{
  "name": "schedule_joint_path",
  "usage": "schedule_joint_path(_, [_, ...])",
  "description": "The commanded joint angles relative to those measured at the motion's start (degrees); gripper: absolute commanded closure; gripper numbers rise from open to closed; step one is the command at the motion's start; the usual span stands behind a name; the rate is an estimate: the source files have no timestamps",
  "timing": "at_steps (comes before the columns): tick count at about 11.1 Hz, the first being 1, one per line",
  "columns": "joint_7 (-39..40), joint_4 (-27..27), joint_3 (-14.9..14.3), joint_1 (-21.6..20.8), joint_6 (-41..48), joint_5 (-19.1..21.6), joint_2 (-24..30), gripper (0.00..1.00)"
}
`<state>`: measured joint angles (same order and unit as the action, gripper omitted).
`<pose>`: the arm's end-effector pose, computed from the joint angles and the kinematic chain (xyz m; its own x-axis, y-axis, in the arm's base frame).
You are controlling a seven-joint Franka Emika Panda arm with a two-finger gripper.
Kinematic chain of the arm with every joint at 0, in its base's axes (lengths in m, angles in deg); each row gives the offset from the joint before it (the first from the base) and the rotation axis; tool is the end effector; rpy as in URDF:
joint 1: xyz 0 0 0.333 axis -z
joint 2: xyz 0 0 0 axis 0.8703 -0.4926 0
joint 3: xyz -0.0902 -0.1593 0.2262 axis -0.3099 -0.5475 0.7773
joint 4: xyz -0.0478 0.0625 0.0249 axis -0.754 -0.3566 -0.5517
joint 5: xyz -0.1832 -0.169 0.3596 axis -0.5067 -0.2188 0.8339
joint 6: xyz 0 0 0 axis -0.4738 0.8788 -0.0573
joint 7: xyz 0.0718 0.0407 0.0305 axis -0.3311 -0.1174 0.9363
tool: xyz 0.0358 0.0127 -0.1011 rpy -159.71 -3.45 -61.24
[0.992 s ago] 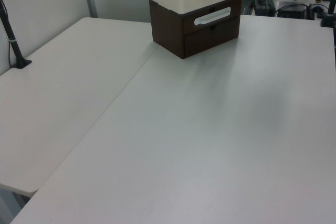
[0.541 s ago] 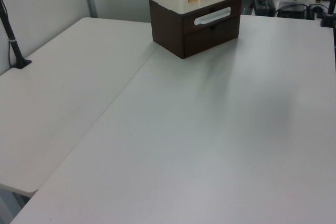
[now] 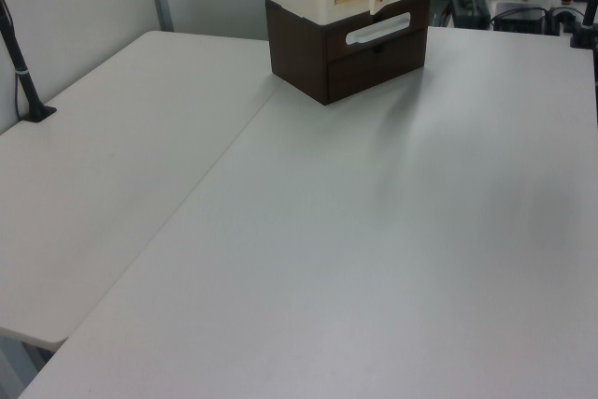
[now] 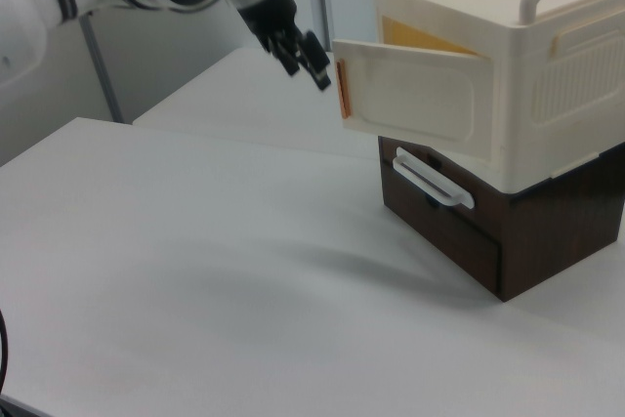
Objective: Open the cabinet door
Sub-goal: 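Pull the door edge outward, swinging the door open on its hinge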
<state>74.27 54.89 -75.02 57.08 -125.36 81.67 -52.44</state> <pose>0.6898 -0.1102 0.6109 0.8436 -0.3674 0.3917 -0.4080 -0.9127 0.0224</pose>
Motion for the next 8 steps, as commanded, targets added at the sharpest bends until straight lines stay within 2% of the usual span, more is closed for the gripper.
schedule_joint_path(1, [1.4, -4.9, -0.3, -0.3, -5.6, 1.1, 0.6, 0.00])
schedule_joint_path(2, [1.5, -4.9, -0.6, -0.2, -11.7, 1.0, 0.3, 0.00])
schedule_joint_path(5, [1.7, -4.9, -0.9, 0.3, -20.6, 0.9, -3.3, 0.00])
schedule_joint_path(8, [2.2, -4.7, -0.9, 0.8, -21.9, 0.7, -5.7, 0.00])
